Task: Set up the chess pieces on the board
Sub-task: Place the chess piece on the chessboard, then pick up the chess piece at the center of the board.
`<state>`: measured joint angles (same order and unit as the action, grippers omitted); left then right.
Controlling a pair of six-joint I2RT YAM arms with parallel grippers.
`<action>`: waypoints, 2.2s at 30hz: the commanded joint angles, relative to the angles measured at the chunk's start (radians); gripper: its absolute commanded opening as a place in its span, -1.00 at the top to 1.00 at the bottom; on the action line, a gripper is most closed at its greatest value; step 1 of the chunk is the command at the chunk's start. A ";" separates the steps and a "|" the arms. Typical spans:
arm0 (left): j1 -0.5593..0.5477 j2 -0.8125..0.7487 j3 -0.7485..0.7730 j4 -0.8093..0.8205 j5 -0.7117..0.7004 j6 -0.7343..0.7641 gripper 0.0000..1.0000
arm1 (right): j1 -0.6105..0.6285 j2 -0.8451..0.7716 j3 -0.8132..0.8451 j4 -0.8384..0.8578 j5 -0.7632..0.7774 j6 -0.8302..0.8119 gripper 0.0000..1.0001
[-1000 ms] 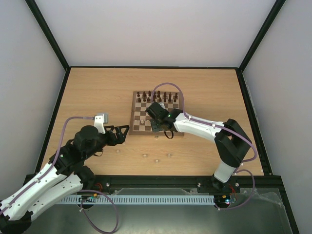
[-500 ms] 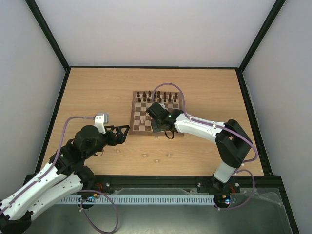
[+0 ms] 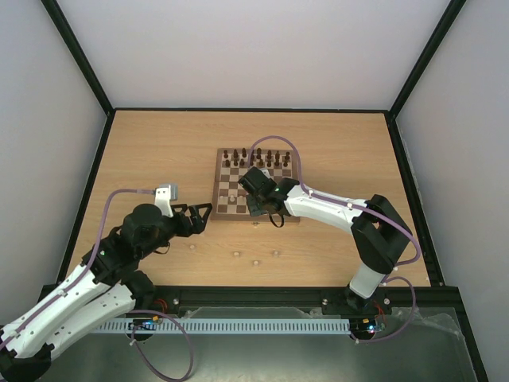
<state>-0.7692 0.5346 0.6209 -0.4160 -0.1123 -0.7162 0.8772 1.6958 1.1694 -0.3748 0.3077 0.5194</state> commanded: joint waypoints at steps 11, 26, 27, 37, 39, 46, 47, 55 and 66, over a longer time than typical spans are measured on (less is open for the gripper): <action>0.001 0.034 -0.006 0.037 0.009 0.000 -0.99 | -0.003 -0.014 0.025 -0.058 -0.010 -0.023 0.36; 0.001 0.057 0.002 0.051 0.008 0.004 -0.99 | -0.003 0.009 0.055 -0.042 -0.052 -0.037 0.33; 0.001 0.056 0.001 0.050 0.008 0.004 -0.99 | -0.003 0.010 0.057 -0.042 -0.053 -0.037 0.33; 0.001 0.097 0.000 0.049 -0.047 -0.002 -0.99 | -0.003 -0.108 0.025 -0.079 0.011 -0.024 0.20; 0.002 0.124 0.002 0.053 -0.073 -0.009 -0.99 | -0.004 -0.157 0.006 -0.085 0.016 -0.023 0.18; 0.011 0.259 0.058 -0.018 -0.285 -0.049 -0.99 | -0.003 -0.326 -0.112 -0.075 0.006 -0.016 0.15; 0.020 0.289 0.074 -0.036 -0.313 -0.054 -0.99 | -0.003 -0.346 -0.129 -0.069 0.000 -0.016 0.15; 0.117 0.469 0.154 -0.150 -0.386 -0.106 -0.99 | -0.003 -0.444 -0.237 -0.046 -0.030 -0.025 0.13; 0.168 0.495 0.098 -0.165 -0.230 -0.130 -0.57 | -0.003 -0.518 -0.322 -0.007 -0.081 -0.030 0.14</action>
<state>-0.6033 1.0405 0.7513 -0.5678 -0.4000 -0.8310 0.8772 1.2057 0.8726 -0.3893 0.2512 0.4973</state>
